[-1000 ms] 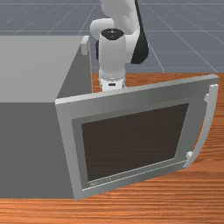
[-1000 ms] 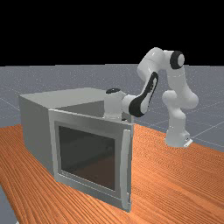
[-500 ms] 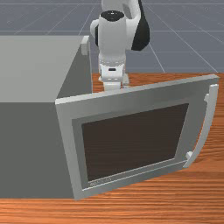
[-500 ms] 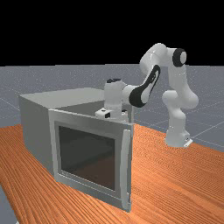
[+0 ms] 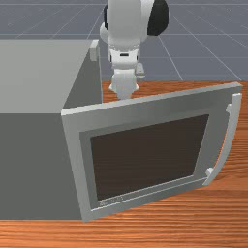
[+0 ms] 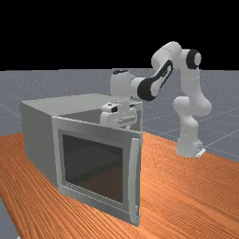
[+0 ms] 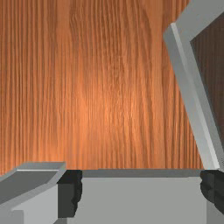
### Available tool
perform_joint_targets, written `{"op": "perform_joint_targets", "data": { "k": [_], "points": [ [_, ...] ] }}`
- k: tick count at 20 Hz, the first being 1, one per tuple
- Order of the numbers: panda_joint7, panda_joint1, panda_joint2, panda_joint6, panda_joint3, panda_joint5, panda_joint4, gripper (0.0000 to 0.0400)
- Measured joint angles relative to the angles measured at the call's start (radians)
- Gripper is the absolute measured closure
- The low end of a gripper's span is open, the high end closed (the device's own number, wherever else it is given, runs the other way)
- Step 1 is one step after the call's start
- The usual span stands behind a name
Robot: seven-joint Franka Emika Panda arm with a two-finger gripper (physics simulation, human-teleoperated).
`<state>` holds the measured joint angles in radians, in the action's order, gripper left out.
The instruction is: Close the microwave
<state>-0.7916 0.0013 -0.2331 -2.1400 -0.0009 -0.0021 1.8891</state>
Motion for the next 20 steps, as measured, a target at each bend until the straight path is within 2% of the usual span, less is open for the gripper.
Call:
{"op": "perform_joint_targets", "data": {
  "k": [3, 4, 5, 7, 12, 13, 14, 20],
  "points": [
    [0.003, 0.001, 0.032, -0.011, -0.001, -0.004, 0.011, 0.0],
    [0.03, 0.009, 0.024, 0.051, -0.005, -0.044, -0.028, 0.0],
    [0.031, 0.01, 0.03, 0.069, -0.005, -0.046, -0.04, 0.0],
    [0.008, 0.003, 0.044, 0.07, -0.001, -0.011, -0.043, 0.0],
    [0.039, 0.006, 0.049, 0.101, -0.001, -0.013, -0.065, 0.0],
    [0.009, 0.004, 0.05, 0.1, 0.006, 0.015, -0.065, 0.0],
    [0.064, 0.016, 0.049, 0.101, 0.006, -0.013, -0.067, 0.0],
    [0.132, 0.052, 0.043, 0.105, 0.028, -0.02, -0.075, 0.0]
  ]
}}
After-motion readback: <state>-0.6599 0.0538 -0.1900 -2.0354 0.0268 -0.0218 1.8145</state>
